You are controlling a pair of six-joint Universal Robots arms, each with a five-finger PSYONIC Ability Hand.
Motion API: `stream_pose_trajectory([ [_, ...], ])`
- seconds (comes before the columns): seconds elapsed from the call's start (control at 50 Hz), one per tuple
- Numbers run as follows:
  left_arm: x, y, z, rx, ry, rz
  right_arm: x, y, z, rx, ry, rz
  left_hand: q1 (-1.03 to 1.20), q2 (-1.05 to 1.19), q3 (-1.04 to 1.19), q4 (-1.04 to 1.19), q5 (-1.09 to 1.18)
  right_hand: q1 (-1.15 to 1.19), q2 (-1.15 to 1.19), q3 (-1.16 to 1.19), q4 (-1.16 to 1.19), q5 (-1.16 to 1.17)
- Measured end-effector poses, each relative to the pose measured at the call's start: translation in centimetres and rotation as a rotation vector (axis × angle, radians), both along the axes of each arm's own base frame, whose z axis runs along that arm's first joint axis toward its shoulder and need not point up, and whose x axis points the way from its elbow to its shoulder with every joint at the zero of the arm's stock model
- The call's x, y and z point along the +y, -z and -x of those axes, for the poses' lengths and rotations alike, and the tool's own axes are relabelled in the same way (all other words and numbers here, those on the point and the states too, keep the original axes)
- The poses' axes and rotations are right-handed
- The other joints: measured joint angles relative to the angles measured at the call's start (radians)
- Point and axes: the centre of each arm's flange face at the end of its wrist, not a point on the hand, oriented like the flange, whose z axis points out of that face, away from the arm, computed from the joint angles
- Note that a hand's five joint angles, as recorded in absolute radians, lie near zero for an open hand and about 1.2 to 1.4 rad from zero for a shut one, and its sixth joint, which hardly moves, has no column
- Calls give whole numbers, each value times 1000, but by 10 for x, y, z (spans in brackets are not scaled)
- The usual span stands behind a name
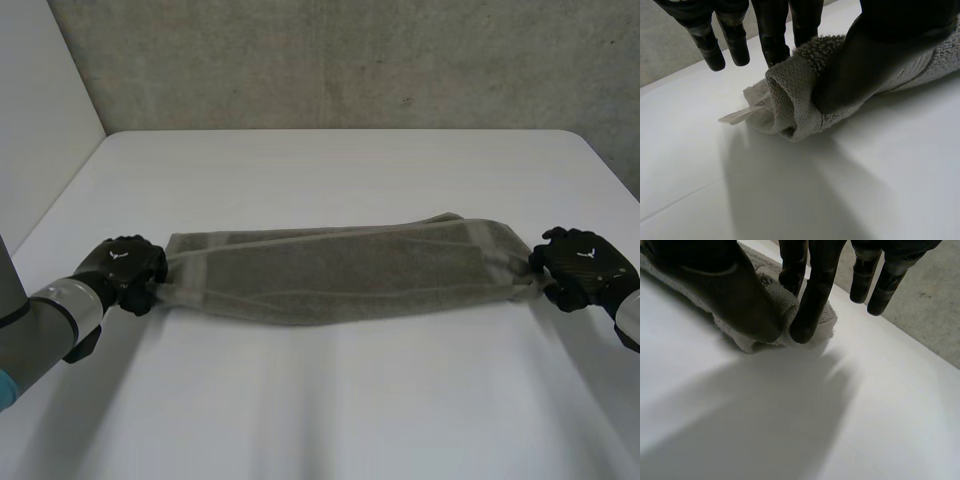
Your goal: Fold the towel.
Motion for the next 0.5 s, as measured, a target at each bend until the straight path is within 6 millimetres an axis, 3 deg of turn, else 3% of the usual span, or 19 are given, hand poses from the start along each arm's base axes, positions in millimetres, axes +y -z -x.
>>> stream_pose_trajectory([
  [0.22,8,-6,0,0,1,7,-15,-8,23,70,-10,56,0,0,0,0,0,5,0,0,0,2],
  [0.5,17,-16,-7,1,-19,29,-12,3,22,144,-96,64,0,0,0,0,0,5,0,0,0,7],
])
